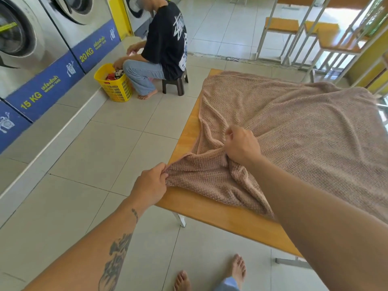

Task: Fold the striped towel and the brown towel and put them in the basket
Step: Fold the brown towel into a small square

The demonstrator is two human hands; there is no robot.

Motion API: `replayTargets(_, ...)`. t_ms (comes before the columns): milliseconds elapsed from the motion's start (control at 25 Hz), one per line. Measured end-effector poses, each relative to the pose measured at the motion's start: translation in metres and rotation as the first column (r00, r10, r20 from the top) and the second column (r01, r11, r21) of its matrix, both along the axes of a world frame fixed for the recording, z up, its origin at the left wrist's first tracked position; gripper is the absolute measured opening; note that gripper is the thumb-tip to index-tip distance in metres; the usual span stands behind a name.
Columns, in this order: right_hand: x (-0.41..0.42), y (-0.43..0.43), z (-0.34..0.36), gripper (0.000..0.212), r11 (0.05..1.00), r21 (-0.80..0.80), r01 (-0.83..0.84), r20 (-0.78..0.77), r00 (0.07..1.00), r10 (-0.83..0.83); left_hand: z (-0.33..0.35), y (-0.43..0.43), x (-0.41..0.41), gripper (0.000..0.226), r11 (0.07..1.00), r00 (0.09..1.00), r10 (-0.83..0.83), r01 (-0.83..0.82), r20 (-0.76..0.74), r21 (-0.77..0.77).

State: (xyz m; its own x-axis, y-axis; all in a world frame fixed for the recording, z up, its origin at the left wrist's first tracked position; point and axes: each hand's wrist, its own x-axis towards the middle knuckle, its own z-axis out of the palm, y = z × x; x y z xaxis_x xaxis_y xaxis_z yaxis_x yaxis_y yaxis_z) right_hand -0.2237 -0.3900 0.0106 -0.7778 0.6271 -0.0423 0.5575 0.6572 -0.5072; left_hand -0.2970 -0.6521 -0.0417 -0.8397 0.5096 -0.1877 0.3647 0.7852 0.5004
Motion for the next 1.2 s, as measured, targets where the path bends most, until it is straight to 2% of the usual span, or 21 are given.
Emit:
replayTargets(80,-0.024,0.006,-0.008,0.015,0.996,-0.074,-0.041,0.130,0.990,0.051,-0.006,0.001,0.001,0.020,1.000,0.999,0.012,-0.013,0.029,0.017)
replayTargets(160,-0.037,0.009,-0.018,0.011,0.985,-0.092,-0.143,0.316,0.934,0.165,-0.010,0.001,0.003,0.021,0.997,0.995,0.050,-0.055,0.089,0.046)
replayTargets(200,-0.041,0.009,-0.022,0.009,0.979,-0.091,-0.183,0.350,0.914,0.204,-0.011,0.001,0.003,0.020,0.996,0.990,0.067,-0.074,0.124,0.053)
replayTargets(240,-0.045,0.011,-0.025,0.010,0.979,-0.074,-0.191,0.325,0.923,0.204,-0.012,0.001,0.004,0.019,0.995,0.986,0.072,-0.081,0.149,0.055)
replayTargets(320,-0.051,0.019,-0.021,0.014,0.996,-0.040,-0.074,0.116,0.990,0.079,-0.013,-0.001,0.006,0.016,0.995,0.982,0.079,-0.088,0.170,0.046)
replayTargets(400,-0.062,0.034,-0.008,0.015,0.983,-0.157,0.096,-0.066,0.992,-0.108,-0.012,-0.004,0.003,0.015,0.992,0.984,0.119,-0.124,0.133,0.031)
replayTargets(480,-0.065,0.046,0.004,0.021,0.943,-0.312,0.116,-0.026,0.991,-0.131,-0.011,-0.006,-0.001,0.012,0.985,0.981,0.170,-0.172,0.090,0.014)
replayTargets(520,-0.060,0.047,0.008,0.029,0.940,-0.326,0.099,0.027,0.995,-0.095,-0.010,-0.006,-0.001,0.011,0.983,0.981,0.183,-0.184,0.071,0.008)
replayTargets(600,-0.037,0.038,0.011,0.036,0.964,-0.266,0.025,0.045,0.999,-0.014,-0.007,-0.005,-0.002,0.011,0.982,0.981,0.187,-0.187,0.042,0.001)
replayTargets(760,0.049,0.009,0.001,0.028,0.983,-0.157,-0.089,-0.016,0.996,0.088,-0.003,-0.007,0.004,0.019,0.986,0.986,0.167,-0.167,0.008,-0.028)
replayTargets(840,0.100,0.001,-0.010,0.023,0.988,-0.125,-0.090,0.012,0.996,0.092,-0.003,-0.010,0.007,0.018,0.986,0.987,0.161,-0.161,-0.009,-0.047)
replayTargets(960,0.173,-0.002,-0.026,0.018,0.998,-0.046,-0.039,0.110,0.993,0.044,-0.005,-0.012,0.011,0.013,0.974,0.975,0.214,-0.217,0.056,0.056)
replayTargets(1080,0.235,-0.001,-0.034,0.042,1.000,0.014,0.002,0.335,0.942,-0.007,0.002,-0.009,0.014,0.025,0.936,0.944,0.307,-0.323,0.120,0.142)
replayTargets(1200,0.272,0.005,-0.037,0.054,0.990,0.128,0.064,0.408,0.906,-0.111,0.015,0.004,0.032,0.036,0.934,0.937,0.348,-0.345,-0.019,0.095)
